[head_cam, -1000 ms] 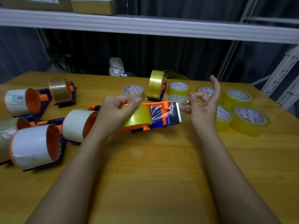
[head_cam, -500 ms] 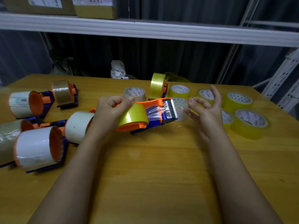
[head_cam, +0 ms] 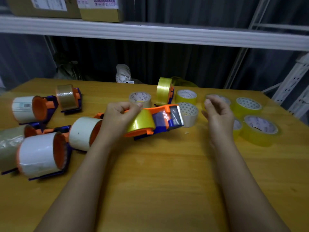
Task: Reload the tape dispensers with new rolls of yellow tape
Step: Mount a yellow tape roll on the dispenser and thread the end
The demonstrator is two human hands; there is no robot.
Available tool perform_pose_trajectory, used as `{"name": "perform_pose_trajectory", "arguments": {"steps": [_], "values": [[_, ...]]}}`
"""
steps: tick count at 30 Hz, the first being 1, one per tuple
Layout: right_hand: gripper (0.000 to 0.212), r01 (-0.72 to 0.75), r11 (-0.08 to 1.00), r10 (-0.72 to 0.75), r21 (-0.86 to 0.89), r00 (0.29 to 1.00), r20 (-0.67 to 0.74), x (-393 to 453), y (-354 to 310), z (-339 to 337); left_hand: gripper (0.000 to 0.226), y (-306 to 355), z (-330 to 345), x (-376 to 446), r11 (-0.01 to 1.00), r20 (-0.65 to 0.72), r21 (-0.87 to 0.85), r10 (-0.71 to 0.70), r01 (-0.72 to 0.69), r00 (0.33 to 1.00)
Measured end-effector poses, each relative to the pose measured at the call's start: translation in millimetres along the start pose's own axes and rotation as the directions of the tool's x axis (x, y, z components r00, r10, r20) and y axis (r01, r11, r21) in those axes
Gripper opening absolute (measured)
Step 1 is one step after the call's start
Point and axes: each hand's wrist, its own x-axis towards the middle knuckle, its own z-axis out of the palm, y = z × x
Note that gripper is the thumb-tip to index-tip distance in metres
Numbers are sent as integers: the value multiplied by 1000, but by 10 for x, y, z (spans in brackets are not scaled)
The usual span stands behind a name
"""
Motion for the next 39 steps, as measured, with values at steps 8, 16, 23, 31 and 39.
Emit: {"name": "perform_pose_trajectory", "arguments": {"steps": [8, 16, 23, 31, 39], "values": [[5, -119, 978, 163, -174, 950, 266, -79, -22, 84, 42, -60, -17, 19, 999, -62, 34, 12, -10, 998], [16, -299, 944, 331, -141, 842, 426, -192, -102, 115, 42, -73, -21, 3, 999, -43, 29, 41, -40, 998], [11, -291, 956, 287, -39, 899, 331, -176, -134, 118, 41, -53, -11, -6, 997, -36, 52, 64, -62, 997], [10, -258, 962, 273, -89, 916, 294, -166, -107, 110, 38, -35, -15, -19, 998, -37, 26, 52, -51, 998], [15, -178, 974, 202, -138, 961, 188, -141, -58, 115, 37, -46, 4, -18, 999, -24, 19, 29, -29, 999]]}}
